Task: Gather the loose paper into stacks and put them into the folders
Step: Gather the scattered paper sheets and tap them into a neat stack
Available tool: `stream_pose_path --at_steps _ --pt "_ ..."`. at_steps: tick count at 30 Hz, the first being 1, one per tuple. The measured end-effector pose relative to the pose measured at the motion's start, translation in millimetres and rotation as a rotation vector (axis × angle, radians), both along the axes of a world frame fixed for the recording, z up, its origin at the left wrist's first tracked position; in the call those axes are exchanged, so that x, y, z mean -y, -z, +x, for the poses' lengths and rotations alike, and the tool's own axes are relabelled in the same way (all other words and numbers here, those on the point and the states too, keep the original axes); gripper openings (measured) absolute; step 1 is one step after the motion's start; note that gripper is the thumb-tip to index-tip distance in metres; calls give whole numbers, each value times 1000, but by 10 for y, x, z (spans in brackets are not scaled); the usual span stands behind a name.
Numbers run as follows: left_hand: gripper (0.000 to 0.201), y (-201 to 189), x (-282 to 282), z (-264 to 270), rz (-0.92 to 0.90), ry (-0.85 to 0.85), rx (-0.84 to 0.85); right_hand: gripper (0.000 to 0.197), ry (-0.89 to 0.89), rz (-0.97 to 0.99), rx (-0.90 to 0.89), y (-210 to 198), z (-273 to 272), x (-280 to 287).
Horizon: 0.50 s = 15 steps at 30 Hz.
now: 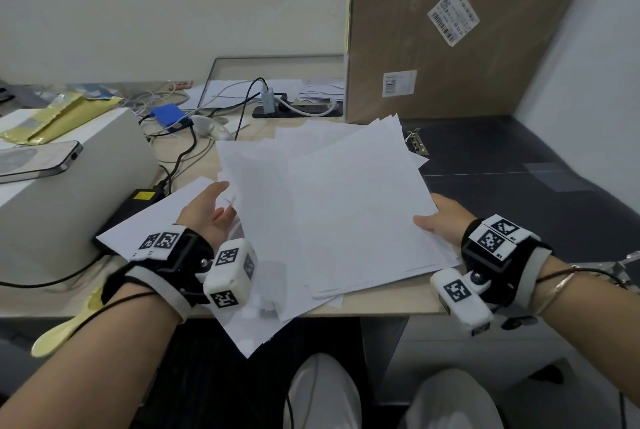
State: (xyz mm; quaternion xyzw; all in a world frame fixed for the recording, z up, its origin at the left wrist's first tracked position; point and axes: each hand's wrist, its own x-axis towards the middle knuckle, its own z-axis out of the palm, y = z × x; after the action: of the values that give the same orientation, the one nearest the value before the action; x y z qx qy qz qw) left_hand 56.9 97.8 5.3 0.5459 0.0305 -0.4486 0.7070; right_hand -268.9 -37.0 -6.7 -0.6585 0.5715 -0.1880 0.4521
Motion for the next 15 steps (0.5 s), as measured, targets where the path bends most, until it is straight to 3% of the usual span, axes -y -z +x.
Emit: stream_pose_path --at_steps 5,9,12,15 --pt "75 -37 -78 -108 12 96 -56 39 25 19 -3 25 -18 -26" --pt "30 -11 -97 -204 196 473 161 35 29 9 -23 2 -19 -61" --pt "33 13 -73 -294 271 585 302 36 32 0 -12 0 -4 -83" --pt "36 22 -36 -333 317 584 473 34 39 -6 -5 29 -2 -104"
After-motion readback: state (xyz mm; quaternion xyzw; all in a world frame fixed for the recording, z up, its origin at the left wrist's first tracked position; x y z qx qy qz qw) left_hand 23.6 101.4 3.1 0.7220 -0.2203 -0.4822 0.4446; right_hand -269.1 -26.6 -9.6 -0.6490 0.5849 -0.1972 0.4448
